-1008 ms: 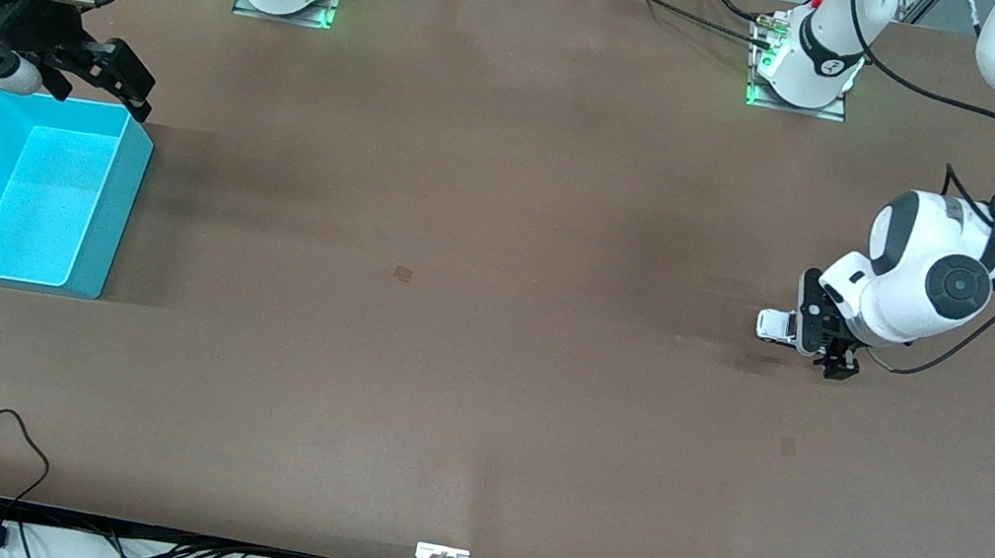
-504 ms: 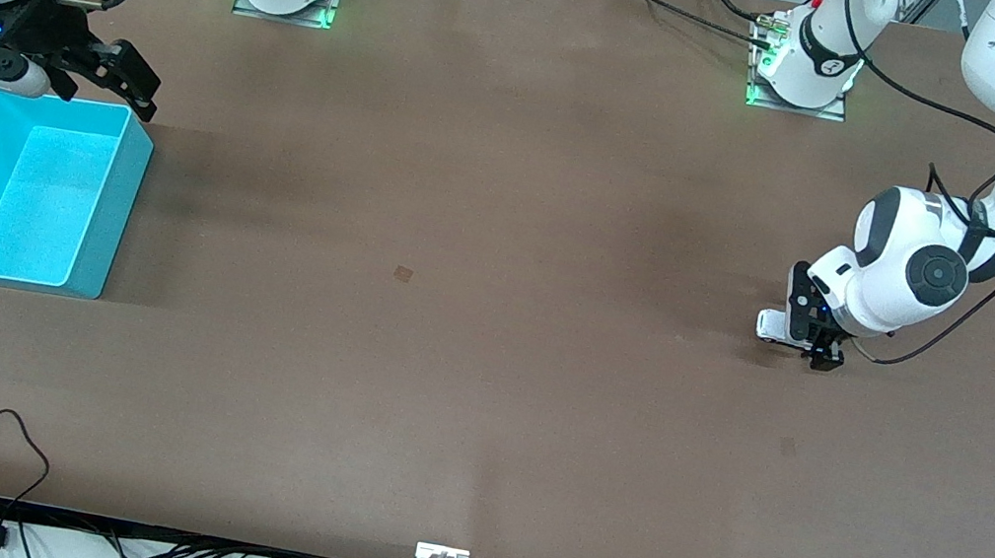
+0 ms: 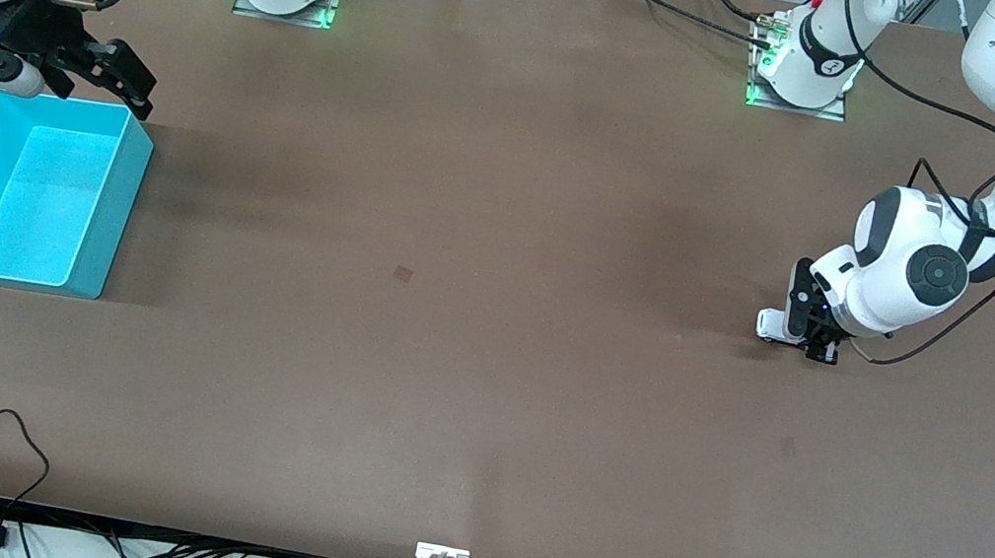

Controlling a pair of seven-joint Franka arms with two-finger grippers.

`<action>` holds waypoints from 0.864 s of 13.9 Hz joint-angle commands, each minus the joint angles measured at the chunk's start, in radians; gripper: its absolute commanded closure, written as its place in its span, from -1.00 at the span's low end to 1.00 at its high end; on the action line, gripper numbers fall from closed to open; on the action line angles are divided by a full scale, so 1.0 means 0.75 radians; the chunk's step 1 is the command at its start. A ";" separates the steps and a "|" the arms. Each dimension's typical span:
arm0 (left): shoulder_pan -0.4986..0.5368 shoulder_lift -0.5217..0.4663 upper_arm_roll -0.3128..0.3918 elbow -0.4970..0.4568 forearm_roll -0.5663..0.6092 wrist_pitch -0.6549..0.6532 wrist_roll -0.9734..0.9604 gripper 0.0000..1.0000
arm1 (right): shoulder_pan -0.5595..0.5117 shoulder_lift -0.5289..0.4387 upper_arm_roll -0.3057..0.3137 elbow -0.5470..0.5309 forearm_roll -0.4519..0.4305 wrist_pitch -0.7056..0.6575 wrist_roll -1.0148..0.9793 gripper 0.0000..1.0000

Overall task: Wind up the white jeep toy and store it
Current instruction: 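Close the left gripper on the white jeep's rear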

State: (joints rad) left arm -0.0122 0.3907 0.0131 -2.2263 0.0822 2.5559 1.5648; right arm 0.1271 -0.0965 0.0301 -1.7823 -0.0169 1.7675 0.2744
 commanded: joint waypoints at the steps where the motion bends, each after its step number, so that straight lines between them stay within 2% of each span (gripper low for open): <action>1: 0.043 0.009 -0.001 -0.001 0.019 -0.027 0.024 0.45 | 0.000 -0.010 -0.001 0.000 0.000 -0.017 0.004 -1.00; 6: 0.132 0.048 -0.001 0.031 0.023 -0.066 0.039 0.44 | 0.000 -0.010 -0.001 0.000 0.000 -0.019 0.004 -1.00; 12: 0.278 0.140 0.001 0.121 0.023 -0.066 0.331 0.43 | 0.000 -0.010 -0.001 0.000 0.000 -0.019 0.004 -1.00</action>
State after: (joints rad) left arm 0.1610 0.4165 0.0160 -2.1786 0.0822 2.5143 1.7396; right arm 0.1271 -0.0965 0.0300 -1.7823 -0.0168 1.7669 0.2744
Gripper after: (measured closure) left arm 0.489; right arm 0.000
